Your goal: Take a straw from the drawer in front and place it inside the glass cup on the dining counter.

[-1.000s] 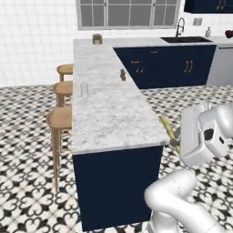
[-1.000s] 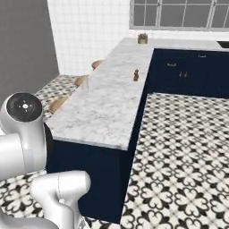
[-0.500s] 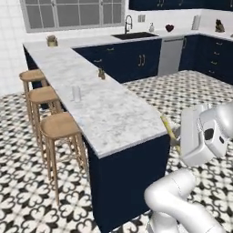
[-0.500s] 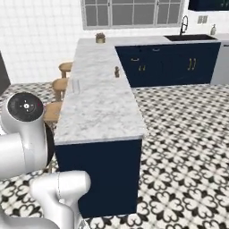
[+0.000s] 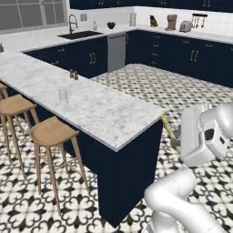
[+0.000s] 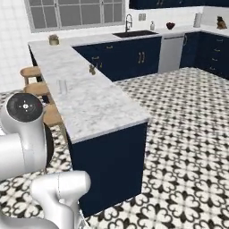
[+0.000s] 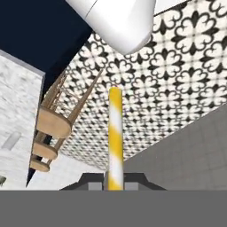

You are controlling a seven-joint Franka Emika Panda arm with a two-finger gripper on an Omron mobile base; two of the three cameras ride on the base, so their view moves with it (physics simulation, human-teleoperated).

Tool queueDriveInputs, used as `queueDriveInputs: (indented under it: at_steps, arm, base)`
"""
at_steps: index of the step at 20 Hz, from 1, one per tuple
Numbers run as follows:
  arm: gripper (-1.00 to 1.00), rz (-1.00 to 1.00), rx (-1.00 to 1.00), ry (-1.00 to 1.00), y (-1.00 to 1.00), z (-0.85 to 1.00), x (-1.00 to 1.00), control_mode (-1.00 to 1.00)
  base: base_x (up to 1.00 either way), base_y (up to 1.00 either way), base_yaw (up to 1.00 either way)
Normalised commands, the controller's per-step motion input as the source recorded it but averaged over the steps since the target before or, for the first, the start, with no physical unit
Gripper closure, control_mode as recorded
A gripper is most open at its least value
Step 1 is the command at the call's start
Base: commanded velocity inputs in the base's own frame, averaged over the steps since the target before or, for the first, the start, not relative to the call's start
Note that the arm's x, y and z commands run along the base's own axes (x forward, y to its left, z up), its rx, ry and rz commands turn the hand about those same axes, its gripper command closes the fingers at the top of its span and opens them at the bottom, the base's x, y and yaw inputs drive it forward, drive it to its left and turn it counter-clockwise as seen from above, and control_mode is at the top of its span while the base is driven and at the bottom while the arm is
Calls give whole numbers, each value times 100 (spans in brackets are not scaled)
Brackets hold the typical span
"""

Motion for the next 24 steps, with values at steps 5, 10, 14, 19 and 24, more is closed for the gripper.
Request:
queueDriveInputs:
  at_steps: [5,10,14,19,24]
  arm:
    - [100,0,0,0,0,0,0,100]
    - [100,0,0,0,0,0,0,100]
    - [100,0,0,0,0,0,0,100]
    - [100,0,0,0,0,0,0,100]
    - [100,0,0,0,0,0,0,100]
  base:
    - [0,100,-52]
    - [0,100,-49]
    - [-19,100,-45]
    - [-29,100,-44]
    - [-1,100,-41]
